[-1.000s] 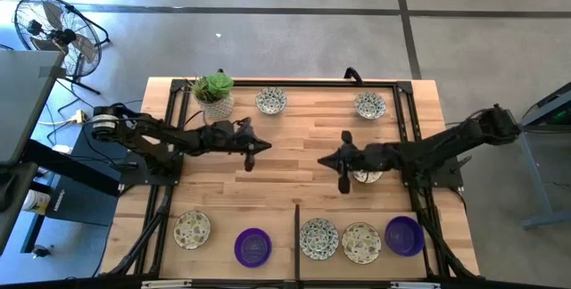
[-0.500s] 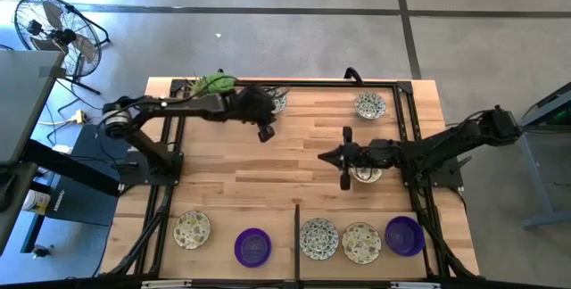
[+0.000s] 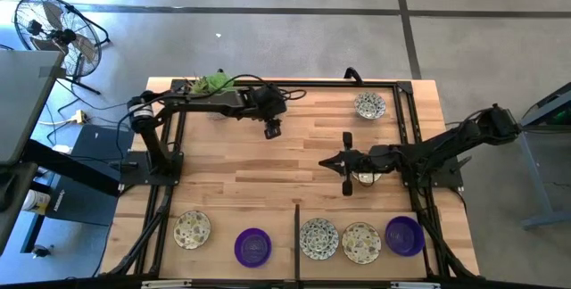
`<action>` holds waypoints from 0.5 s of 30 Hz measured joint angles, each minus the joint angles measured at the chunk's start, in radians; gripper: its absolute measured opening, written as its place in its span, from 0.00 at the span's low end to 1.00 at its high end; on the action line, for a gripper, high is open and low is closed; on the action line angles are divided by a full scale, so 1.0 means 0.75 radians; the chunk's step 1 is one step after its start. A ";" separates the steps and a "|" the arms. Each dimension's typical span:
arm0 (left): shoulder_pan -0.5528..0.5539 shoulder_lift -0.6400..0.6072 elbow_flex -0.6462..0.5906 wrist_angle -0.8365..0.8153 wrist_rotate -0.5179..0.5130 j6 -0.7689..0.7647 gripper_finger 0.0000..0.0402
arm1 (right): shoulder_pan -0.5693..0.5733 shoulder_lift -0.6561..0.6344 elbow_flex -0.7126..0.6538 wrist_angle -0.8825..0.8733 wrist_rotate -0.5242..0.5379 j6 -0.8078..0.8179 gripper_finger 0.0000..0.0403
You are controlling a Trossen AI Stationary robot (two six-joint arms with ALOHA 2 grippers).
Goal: Pick & Place Mini bowls
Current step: Stack the right blue patterned bowl on the blue patterned bowl on the shelf
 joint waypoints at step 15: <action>0.086 -0.008 -0.001 0.060 0.105 -0.035 0.27 | -0.263 -0.178 0.004 -0.349 0.222 0.377 0.02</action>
